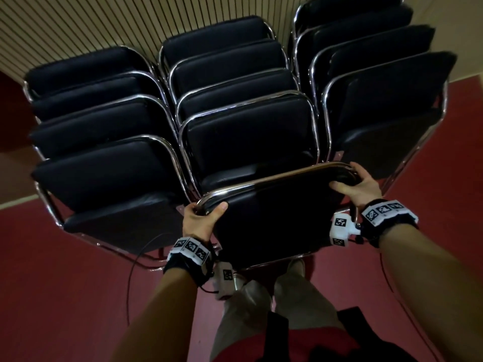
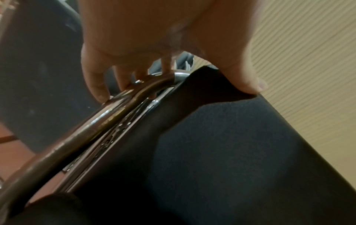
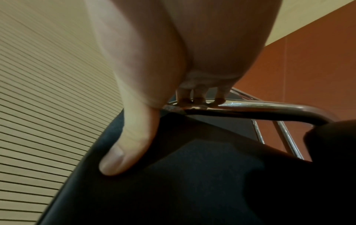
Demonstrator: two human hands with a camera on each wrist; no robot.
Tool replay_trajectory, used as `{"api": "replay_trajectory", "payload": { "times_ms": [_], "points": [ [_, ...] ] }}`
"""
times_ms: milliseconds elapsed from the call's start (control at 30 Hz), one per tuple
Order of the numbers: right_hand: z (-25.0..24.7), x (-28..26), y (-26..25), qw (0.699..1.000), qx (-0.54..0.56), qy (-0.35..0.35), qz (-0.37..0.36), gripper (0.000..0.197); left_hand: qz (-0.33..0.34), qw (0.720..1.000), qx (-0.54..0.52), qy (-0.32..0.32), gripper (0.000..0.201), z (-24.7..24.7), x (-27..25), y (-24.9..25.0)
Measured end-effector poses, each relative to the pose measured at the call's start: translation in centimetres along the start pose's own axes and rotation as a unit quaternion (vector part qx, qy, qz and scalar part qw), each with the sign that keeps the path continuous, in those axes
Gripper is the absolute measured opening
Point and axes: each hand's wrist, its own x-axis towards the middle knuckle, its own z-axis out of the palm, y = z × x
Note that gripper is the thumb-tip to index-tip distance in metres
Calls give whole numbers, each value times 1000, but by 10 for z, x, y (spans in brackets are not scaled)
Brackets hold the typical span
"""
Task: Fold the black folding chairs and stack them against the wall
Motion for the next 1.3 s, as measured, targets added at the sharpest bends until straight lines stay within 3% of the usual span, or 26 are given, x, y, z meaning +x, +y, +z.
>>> {"api": "replay_trajectory", "payload": {
  "times_ms": [133,233,300,433,667,833,1000,1033,1100,1200,1300],
  "points": [
    [-3,13,-7,1000,-2,-17,5,83,-13,1000,12,-1,105,8,9,7],
    [4,20,-14,1000,-13,-22,4,81,-20,1000,10,5,115,10,20,8],
    [9,26,-19,999,-18,-31,-6,82,-22,1000,10,9,113,10,25,11],
    [14,33,-43,998,-27,-56,5,81,-41,999,11,17,90,14,38,29],
    [31,56,-61,996,-65,-62,-25,63,-65,998,-13,25,84,22,56,48],
    [43,97,-47,993,-93,-70,-8,93,-72,996,-46,19,79,25,70,55],
    [61,185,21,992,-119,-47,-10,112,-71,996,-45,26,111,31,91,54],
    [63,176,15,992,-119,-41,-3,112,-73,996,-44,31,115,33,96,50],
    [66,135,-18,994,-109,-18,-4,104,-76,996,-37,40,124,35,98,52],
    [65,93,-48,995,-98,-9,-9,75,-80,995,2,60,129,38,103,48],
    [57,73,-61,997,-71,-25,1,52,-62,996,51,49,108,37,116,26]
  ]
}}
